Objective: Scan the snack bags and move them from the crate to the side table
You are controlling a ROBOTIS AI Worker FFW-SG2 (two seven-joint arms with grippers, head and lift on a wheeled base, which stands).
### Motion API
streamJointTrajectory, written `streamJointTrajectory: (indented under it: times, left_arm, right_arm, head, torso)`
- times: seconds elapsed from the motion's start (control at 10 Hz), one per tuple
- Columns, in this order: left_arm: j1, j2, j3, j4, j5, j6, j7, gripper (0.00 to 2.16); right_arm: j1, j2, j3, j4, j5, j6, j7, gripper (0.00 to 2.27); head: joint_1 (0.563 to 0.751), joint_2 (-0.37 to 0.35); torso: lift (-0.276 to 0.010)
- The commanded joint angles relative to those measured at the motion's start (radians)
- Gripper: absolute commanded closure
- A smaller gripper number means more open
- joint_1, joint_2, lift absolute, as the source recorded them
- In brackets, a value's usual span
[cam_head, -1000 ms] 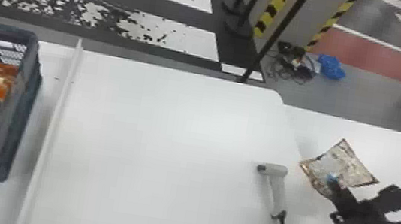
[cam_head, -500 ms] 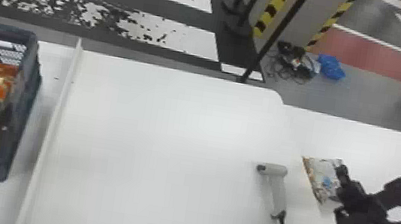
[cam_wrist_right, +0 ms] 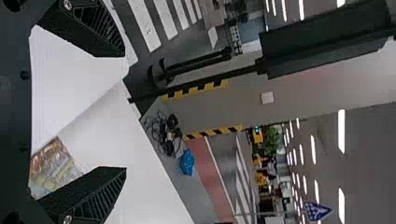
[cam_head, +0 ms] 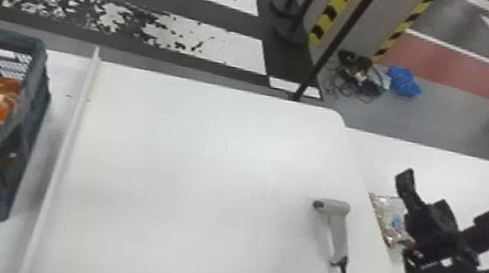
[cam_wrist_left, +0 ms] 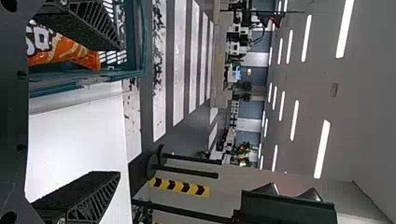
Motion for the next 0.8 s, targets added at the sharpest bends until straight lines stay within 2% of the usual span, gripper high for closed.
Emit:
streamJointTrajectory:
  times: [0.0, 0.2, 0.3, 0.4, 0.6, 0.7]
  left_arm:
    - [-0.005, -0.004, -0.004, 0.002, 0.001, 0.0, 0.001, 0.04]
    - [0.001, -0.007, -0.007, 0.002, 0.008, -0.003, 0.009, 0.04]
    - [0.006, -0.005, -0.007, 0.002, 0.008, -0.009, 0.02, 0.04]
    - [0.007, -0.007, -0.006, 0.003, 0.011, -0.025, 0.026, 0.04]
    - [0.006, -0.007, -0.003, -0.009, 0.012, -0.016, 0.035, 0.07]
    - [-0.016, -0.007, 0.011, -0.024, 0.012, 0.033, 0.044, 0.07]
  right_arm:
    - [0.081, 0.032, 0.083, -0.131, 0.039, -0.002, 0.021, 0.05]
    - [0.126, 0.052, 0.214, -0.183, 0.105, -0.036, 0.034, 0.06]
    - [0.162, 0.07, 0.297, -0.22, 0.183, -0.119, 0.033, 0.06]
    - [0.195, 0.088, 0.366, -0.246, 0.246, -0.192, 0.022, 0.06]
    - [0.224, 0.118, 0.45, -0.26, 0.27, -0.272, 0.014, 0.06]
    - [0.224, 0.124, 0.465, -0.26, 0.272, -0.275, 0.014, 0.06]
  head:
    - [0.695, -0.35]
    - [0.695, -0.35]
    - [0.695, -0.35]
    - [0.695, -0.309]
    - [0.695, -0.219]
    - [0.695, -0.175]
  torso:
    - [-0.087]
    - [-0.087]
    - [-0.087]
    - [-0.087]
    - [-0.087]
    - [-0.087]
